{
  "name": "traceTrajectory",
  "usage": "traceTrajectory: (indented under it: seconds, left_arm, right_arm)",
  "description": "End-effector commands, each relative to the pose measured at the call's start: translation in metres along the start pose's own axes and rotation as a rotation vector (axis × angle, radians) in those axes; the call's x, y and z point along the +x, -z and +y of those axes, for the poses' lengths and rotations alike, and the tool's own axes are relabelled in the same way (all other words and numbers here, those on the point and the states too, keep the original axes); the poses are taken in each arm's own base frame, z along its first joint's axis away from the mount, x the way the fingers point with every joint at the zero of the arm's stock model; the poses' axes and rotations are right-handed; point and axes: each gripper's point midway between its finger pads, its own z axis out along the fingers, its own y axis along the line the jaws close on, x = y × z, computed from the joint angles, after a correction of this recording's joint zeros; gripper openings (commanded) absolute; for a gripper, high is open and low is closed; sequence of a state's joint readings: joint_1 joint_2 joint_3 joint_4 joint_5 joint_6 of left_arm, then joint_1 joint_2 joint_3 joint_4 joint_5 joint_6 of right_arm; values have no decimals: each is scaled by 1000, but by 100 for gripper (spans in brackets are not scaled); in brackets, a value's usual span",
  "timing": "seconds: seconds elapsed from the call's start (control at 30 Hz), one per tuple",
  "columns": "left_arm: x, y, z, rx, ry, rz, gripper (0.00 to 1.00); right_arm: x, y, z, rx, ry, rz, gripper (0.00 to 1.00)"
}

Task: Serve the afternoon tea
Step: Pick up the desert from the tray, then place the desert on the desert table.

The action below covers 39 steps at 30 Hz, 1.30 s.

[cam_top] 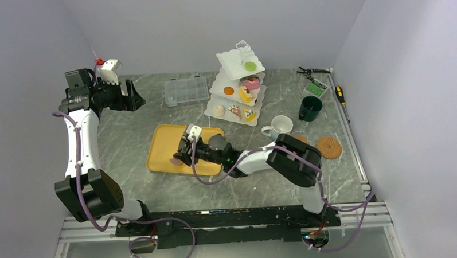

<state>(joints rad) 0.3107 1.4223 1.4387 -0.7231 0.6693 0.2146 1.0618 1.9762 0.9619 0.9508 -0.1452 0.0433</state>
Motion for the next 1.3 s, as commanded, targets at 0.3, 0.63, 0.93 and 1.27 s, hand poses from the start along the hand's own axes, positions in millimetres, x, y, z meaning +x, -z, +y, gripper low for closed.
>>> traceTrajectory:
  seconds: [0.3,0.63,0.93,1.27]
  left_arm:
    - [-15,6,-9,26,-28,-38,94]
    - [-14,7,-11,35,-26,-38,94]
    - [-12,6,-11,41,-25,-31,94]
    - [-14,3,-9,45,-22,-32,93]
  right_arm:
    - [-214,41,-57,45,161,-317,45]
    - [-321,92,-162,280,309,-366,46]
    - [-335,124,-246,457,288,-391,46]
    - [-313,125,-279,534,284,-365,47]
